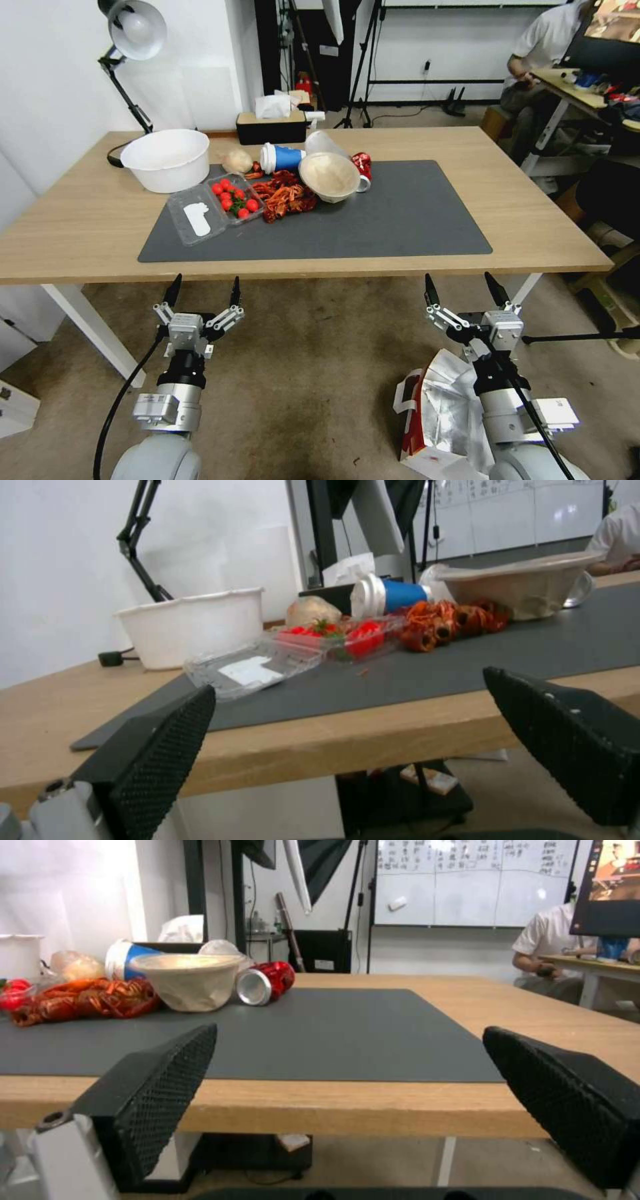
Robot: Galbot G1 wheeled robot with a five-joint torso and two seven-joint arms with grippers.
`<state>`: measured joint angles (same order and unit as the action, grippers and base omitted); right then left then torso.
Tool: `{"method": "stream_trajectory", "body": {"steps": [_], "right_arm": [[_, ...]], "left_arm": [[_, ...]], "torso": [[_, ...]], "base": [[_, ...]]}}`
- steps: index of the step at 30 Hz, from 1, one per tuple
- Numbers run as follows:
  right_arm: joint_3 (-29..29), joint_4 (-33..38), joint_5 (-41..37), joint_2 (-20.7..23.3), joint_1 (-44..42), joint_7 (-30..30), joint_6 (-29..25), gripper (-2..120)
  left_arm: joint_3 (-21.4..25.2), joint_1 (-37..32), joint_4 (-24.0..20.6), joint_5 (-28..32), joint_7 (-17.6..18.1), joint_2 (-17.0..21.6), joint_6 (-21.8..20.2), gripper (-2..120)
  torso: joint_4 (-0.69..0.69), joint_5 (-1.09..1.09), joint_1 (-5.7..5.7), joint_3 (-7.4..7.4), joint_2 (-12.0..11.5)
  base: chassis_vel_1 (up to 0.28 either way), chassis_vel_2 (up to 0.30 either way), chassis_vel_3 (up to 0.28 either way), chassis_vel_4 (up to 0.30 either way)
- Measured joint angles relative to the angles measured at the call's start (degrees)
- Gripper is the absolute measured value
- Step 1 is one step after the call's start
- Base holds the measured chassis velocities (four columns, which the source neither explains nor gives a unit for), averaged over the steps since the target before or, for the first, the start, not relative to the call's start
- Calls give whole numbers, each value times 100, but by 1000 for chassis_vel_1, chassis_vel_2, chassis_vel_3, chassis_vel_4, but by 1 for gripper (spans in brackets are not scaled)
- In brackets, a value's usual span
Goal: Pick up the food delivery bag from the floor and place it on the table.
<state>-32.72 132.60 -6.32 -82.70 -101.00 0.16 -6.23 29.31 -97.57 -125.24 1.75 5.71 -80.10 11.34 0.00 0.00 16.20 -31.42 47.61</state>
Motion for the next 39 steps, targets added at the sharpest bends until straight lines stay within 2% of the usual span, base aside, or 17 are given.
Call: {"method": "stream_trajectory", "body": {"steps": [39], "right_arm": [[-45, -69, -52, -26, -5, -49, 11, 100]], "left_arm": [[-30, -8, 75, -59, -61, -2, -51, 100]], "torso": [[0, -1, -410, 585, -996]], "base": [[0, 0, 0, 0]]}}
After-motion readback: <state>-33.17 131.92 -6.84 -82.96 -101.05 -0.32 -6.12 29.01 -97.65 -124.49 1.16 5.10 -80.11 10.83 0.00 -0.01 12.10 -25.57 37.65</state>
